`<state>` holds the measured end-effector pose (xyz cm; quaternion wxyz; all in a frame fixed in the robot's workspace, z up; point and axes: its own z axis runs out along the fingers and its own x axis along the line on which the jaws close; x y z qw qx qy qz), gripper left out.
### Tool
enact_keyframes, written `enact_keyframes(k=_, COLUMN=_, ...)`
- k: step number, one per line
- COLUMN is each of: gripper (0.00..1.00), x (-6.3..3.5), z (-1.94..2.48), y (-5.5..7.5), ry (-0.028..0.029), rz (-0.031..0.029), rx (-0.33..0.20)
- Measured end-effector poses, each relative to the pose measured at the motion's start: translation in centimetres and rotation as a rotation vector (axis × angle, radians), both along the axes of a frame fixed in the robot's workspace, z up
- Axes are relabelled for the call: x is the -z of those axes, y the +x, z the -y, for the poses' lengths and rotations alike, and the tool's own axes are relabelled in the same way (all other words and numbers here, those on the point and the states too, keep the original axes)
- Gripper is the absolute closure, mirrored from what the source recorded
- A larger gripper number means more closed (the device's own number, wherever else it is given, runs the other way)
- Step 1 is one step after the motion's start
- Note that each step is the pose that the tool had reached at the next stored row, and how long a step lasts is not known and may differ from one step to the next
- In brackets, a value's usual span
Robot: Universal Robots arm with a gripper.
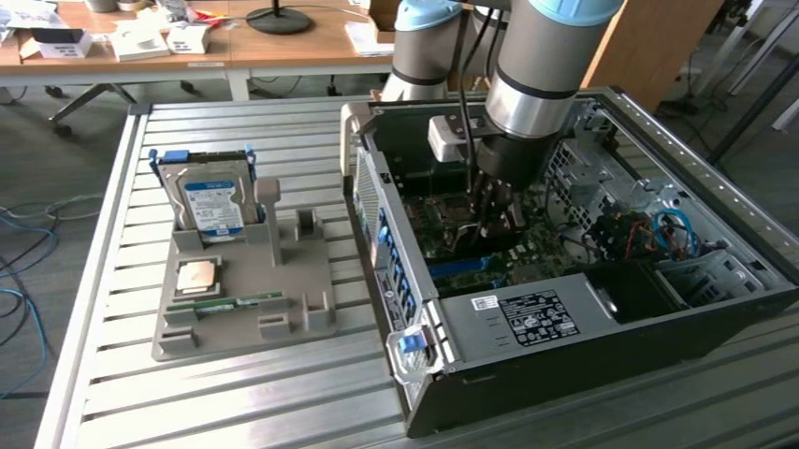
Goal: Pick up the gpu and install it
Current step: 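Insert the gpu into the slot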
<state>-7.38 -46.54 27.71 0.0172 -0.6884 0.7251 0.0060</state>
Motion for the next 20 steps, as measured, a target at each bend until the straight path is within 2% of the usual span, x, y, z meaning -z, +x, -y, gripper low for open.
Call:
enact_keyframes(k=4, gripper=0.74, x=0.02, z=0.00, y=0.05, ry=-0.0002, rz=-0.0025, rx=0.000)
enact_keyframes(k=12, gripper=0.74, x=0.11, z=-0.01, y=0.05, ry=-0.0006, rz=-0.0029, rx=0.000)
enact_keyframes(k=18, gripper=0.74, x=0.22, z=0.00, y=0.05, ry=-0.0034, rz=-0.0031, rx=0.000)
enact_keyframes(k=20, gripper=0.74, x=0.31, z=0.00, y=0.05, ry=-0.0060, rz=-0.0033, rx=0.000)
